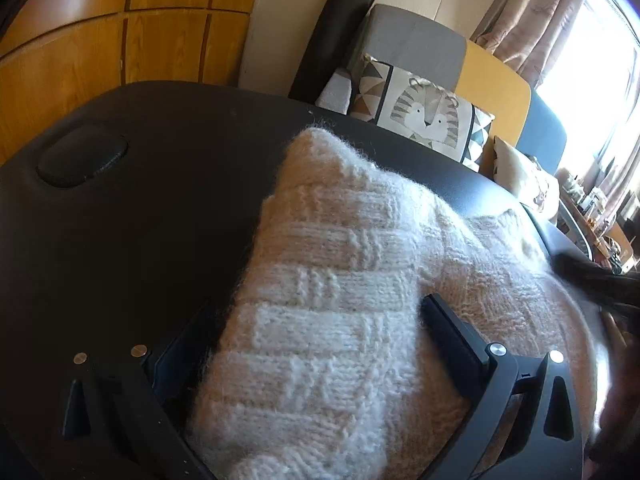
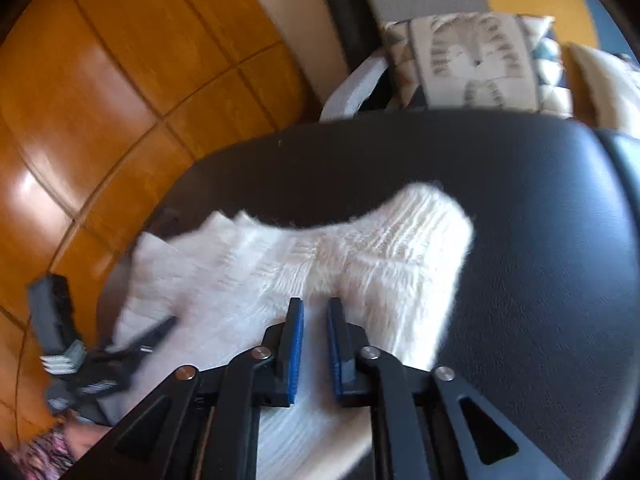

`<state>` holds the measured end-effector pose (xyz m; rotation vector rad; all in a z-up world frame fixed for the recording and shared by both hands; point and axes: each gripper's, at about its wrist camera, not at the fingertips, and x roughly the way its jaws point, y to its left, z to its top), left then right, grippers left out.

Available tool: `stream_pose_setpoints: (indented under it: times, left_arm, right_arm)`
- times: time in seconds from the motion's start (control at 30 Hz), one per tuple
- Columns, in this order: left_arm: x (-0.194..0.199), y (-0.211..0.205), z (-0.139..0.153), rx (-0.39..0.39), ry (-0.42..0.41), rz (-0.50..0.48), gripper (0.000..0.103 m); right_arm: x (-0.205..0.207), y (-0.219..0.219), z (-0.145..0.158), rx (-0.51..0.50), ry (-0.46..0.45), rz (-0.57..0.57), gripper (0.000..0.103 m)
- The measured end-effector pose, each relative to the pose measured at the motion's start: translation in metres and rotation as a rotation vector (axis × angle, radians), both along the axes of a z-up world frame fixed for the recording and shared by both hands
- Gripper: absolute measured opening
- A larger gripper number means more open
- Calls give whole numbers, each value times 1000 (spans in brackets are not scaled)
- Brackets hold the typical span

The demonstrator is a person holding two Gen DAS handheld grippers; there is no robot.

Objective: Fold clothes

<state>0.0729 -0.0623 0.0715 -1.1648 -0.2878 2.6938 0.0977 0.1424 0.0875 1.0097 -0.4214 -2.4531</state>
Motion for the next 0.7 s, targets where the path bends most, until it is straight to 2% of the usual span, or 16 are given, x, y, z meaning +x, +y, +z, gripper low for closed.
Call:
stream_pose_setpoints:
  times: [0.07,0.1,0.17,0.27,0.37,0.5,0.57,0.7]
  left_arm:
    - [1,-1,1,2,2,1,103]
    - [1,-1,2,3,2,2,103]
    - [2,-2,2,9,-2,2,103]
    - [4,-4,2,22,-6,1,103]
    - [8,-7,2,36,-9,-1,103]
    - [16,-21,16,81,-54,32,103]
    - [24,-32,31,81,-19,82,103]
    - [24,-37,51,-11,35,79,103]
  right_arm:
    - [15,-1,16,-20,28,19,23]
    - [26,-7,23,1,49,43,23]
    - [49,-30,26,139,89,96,23]
    - [75,-51,9,292,105,133,25]
    - [91,-53,-16,349,129,104,27]
    - [97,-42,-30,258,144,45,28]
    - [99,-40,-31,259,159,50,28]
    - [101,-26,-38,139,146,23,28]
